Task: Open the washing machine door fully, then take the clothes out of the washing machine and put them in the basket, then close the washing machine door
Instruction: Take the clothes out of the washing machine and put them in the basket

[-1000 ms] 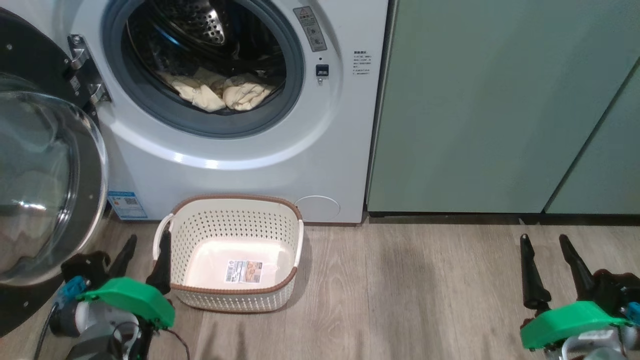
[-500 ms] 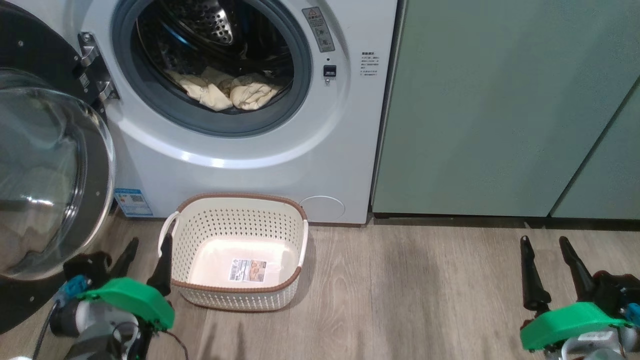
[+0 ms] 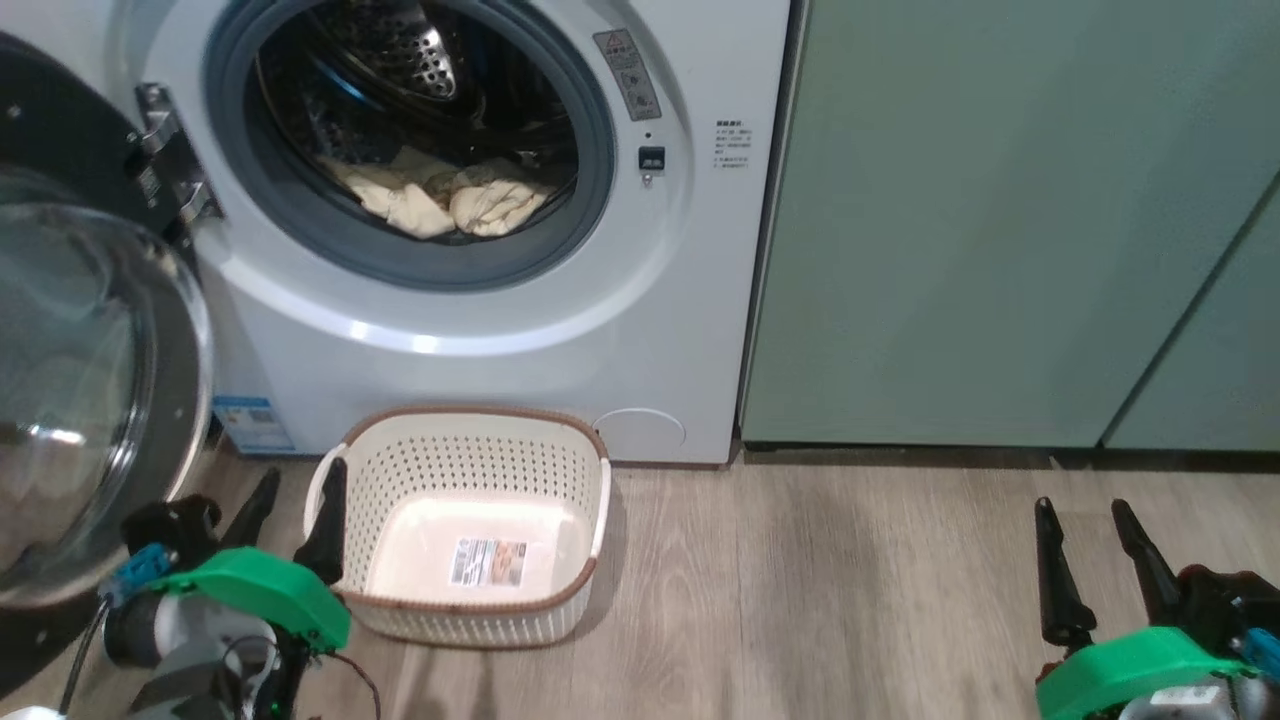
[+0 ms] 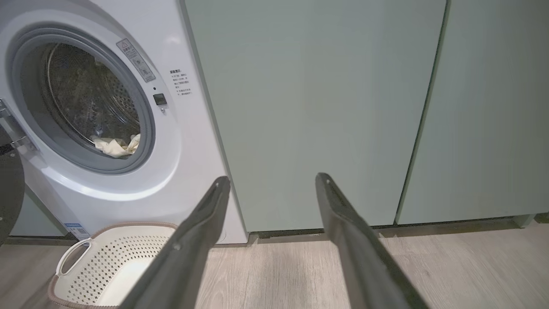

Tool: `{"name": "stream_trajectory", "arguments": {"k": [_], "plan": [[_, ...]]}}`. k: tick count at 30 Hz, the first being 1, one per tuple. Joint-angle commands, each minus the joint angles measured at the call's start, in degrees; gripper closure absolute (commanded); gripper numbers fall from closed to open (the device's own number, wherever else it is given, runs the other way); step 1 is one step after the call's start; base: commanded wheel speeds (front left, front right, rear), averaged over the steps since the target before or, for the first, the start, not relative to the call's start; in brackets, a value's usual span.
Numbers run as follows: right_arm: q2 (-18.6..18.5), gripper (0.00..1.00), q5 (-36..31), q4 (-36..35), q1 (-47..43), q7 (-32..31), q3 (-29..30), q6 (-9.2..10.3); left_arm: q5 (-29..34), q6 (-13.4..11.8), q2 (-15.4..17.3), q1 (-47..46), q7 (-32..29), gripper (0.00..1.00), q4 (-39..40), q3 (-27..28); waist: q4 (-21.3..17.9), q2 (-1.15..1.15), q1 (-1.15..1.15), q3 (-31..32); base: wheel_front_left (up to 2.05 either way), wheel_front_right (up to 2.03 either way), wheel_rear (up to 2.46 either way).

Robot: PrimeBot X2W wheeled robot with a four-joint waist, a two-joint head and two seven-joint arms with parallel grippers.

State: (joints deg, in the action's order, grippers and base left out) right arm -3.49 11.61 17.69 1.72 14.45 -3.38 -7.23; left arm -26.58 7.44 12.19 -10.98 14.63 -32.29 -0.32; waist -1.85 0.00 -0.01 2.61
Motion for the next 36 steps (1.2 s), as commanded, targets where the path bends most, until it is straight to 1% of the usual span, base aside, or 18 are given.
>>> {"name": "stream_trajectory", "arguments": {"k": [1,4,7,14,30,36], "plan": [[-0.33,0.00,0.09,-1.83,2.52,0.55,-1.13,-0.25,-0.39,0.04,2.23,-3.87,0.37,0.00,1.62,1.62,0.05,0.00,0.01,-0.12,2.05,-2.05,0.00],[-0.24,0.00,0.12,-1.83,2.61,0.55,-1.08,-0.25,-0.43,0.04,2.45,-4.28,0.37,0.00,1.47,1.62,0.16,0.00,0.01,-0.39,2.12,-2.12,0.00],[-0.17,0.00,0.11,-1.91,2.63,0.55,-1.07,-0.25,0.66,-0.66,2.63,-4.71,0.37,0.00,1.72,2.18,0.26,0.00,0.01,-0.66,1.84,-1.83,-0.01],[-0.05,0.00,0.04,-2.09,2.82,0.55,-1.06,-0.25,1.19,-0.51,1.76,-4.52,0.37,0.00,2.62,3.65,0.32,0.00,0.01,-1.26,1.15,-1.15,0.00],[-0.02,0.00,-0.12,-2.04,3.35,0.55,-0.93,-0.25,3.62,-0.36,0.89,-4.49,0.37,0.00,2.35,4.75,0.27,0.00,0.01,-1.89,0.10,-0.10,0.00],[0.01,0.00,0.01,-1.88,3.83,0.55,-1.54,-0.25,4.35,-0.64,0.58,-4.89,-0.05,0.00,0.13,3.81,-0.61,0.00,0.01,-2.23,0.00,0.00,0.00]]}}
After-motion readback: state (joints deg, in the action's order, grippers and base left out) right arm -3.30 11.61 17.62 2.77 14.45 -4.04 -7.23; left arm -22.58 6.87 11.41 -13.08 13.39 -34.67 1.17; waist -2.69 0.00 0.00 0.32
